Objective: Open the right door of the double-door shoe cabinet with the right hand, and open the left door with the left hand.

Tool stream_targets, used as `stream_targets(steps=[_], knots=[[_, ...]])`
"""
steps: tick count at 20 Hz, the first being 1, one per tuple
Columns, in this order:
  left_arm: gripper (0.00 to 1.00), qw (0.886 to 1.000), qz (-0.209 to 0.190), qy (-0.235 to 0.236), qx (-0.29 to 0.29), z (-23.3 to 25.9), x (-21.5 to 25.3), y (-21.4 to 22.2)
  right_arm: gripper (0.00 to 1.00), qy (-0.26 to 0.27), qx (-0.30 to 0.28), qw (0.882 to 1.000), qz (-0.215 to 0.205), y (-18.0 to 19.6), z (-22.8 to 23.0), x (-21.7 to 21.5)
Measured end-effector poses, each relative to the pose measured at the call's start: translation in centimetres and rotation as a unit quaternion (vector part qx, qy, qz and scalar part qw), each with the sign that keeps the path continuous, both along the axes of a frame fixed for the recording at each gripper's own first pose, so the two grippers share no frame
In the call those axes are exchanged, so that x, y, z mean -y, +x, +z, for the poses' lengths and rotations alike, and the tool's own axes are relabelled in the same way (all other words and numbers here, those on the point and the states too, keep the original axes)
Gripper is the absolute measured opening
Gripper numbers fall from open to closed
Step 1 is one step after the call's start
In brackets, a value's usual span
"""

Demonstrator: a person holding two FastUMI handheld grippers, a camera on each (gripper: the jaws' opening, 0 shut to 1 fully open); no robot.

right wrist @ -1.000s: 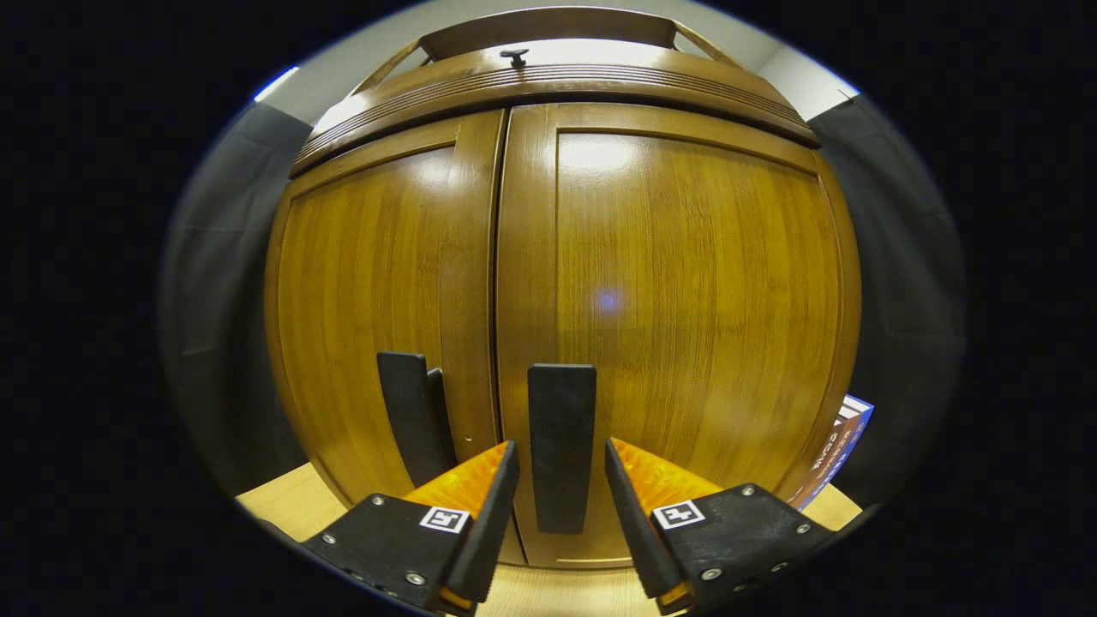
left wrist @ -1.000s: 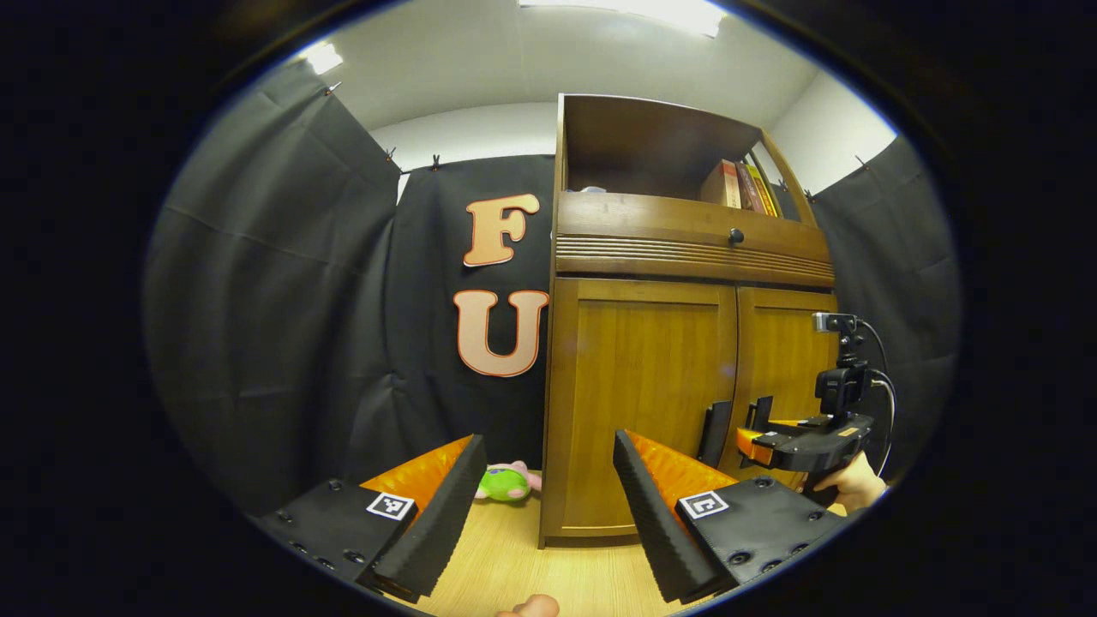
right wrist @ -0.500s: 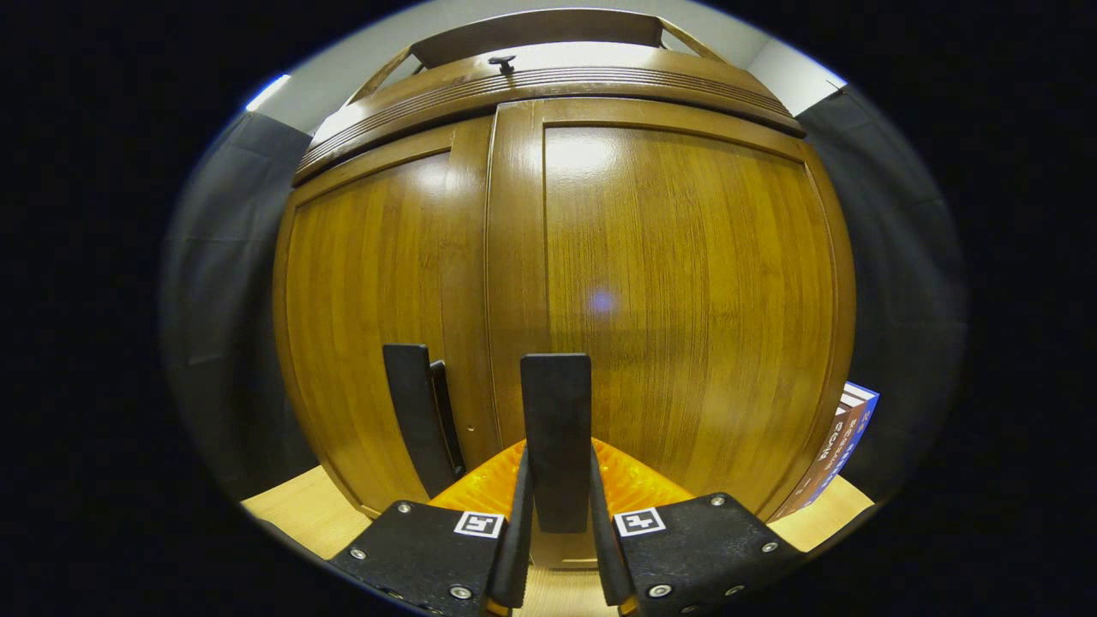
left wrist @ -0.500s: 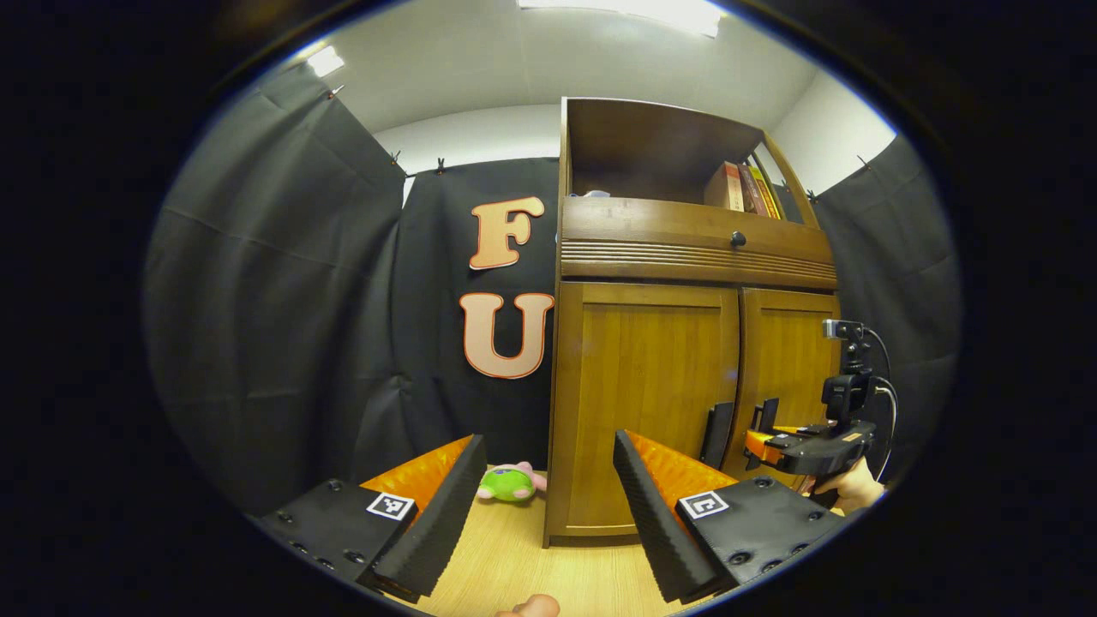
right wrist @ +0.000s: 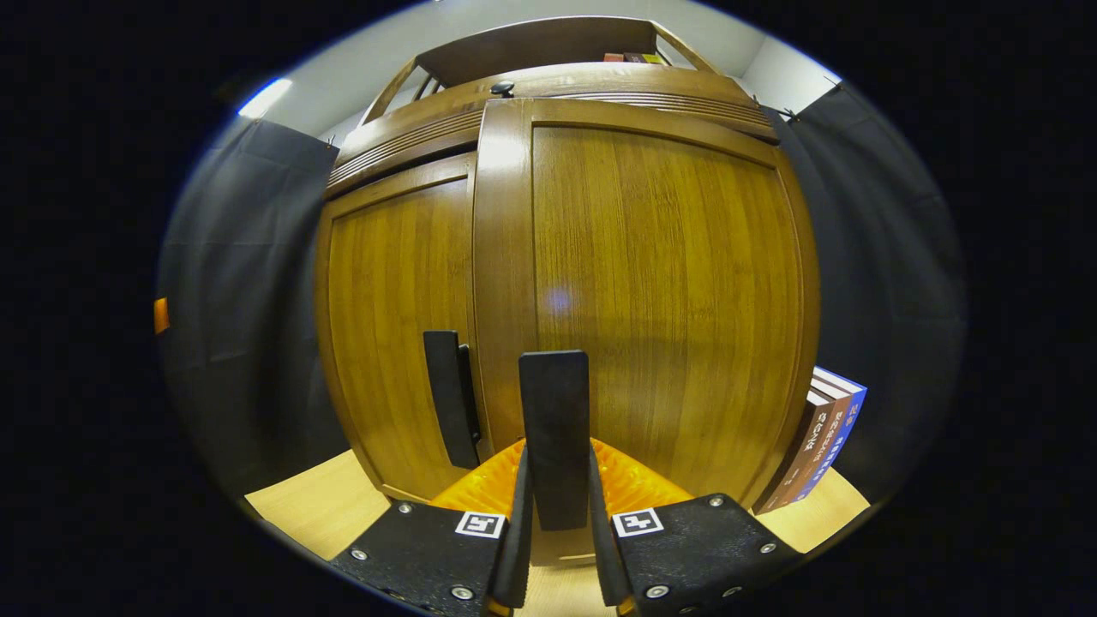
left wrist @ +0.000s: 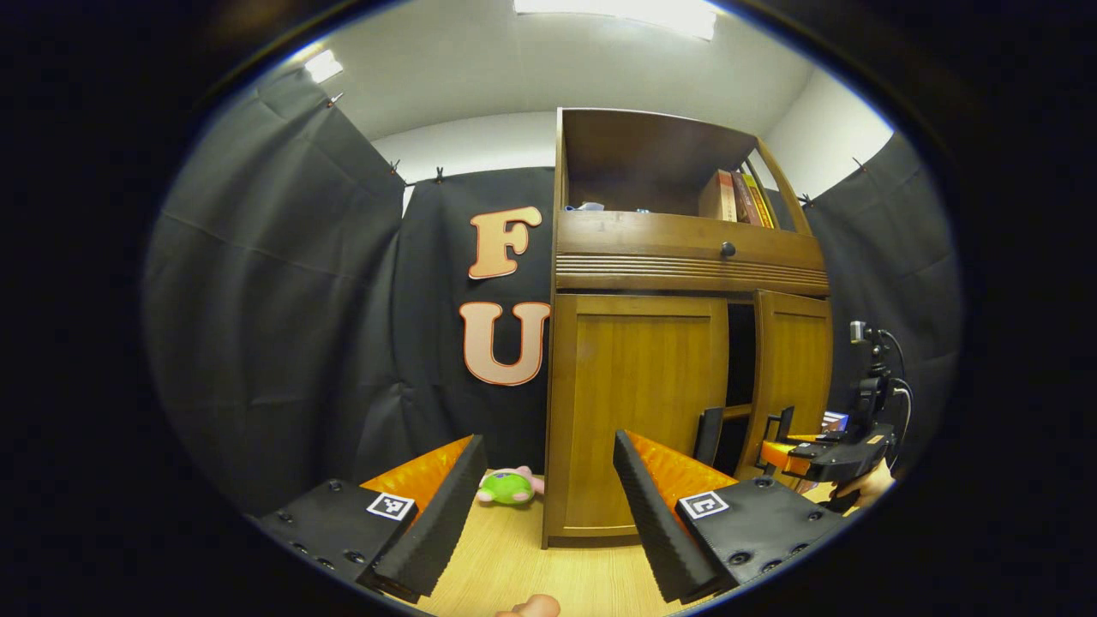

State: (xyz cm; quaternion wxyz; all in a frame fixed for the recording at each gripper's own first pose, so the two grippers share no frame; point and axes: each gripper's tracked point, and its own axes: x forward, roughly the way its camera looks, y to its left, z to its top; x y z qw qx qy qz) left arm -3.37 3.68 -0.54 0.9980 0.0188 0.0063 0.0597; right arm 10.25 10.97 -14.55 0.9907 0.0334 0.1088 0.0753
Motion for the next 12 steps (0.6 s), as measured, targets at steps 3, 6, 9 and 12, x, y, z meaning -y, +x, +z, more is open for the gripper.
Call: stream_targets(steps=[3,6,9,12], knots=[[0.94,1.0,-0.005,0.001,0.001,0.2,0.6,-0.4,0.32,0.003,-0.003,1.0,0.002,-0.7,0.0,0.7],[0.94,1.0,-0.008,0.001,0.0,0.3,0.9,-0.6,0.32,0.002,-0.002,1.0,0.006,-1.8,0.2,1.3],[0.94,1.0,-0.011,-0.001,-0.004,0.1,1.2,-0.6,0.22,0.004,-0.004,1.0,0.01,-3.1,0.4,2.0],[0.95,1.0,-0.014,-0.005,-0.006,0.0,1.5,-0.7,0.22,0.002,-0.005,1.0,0.012,-4.6,0.9,2.4]])
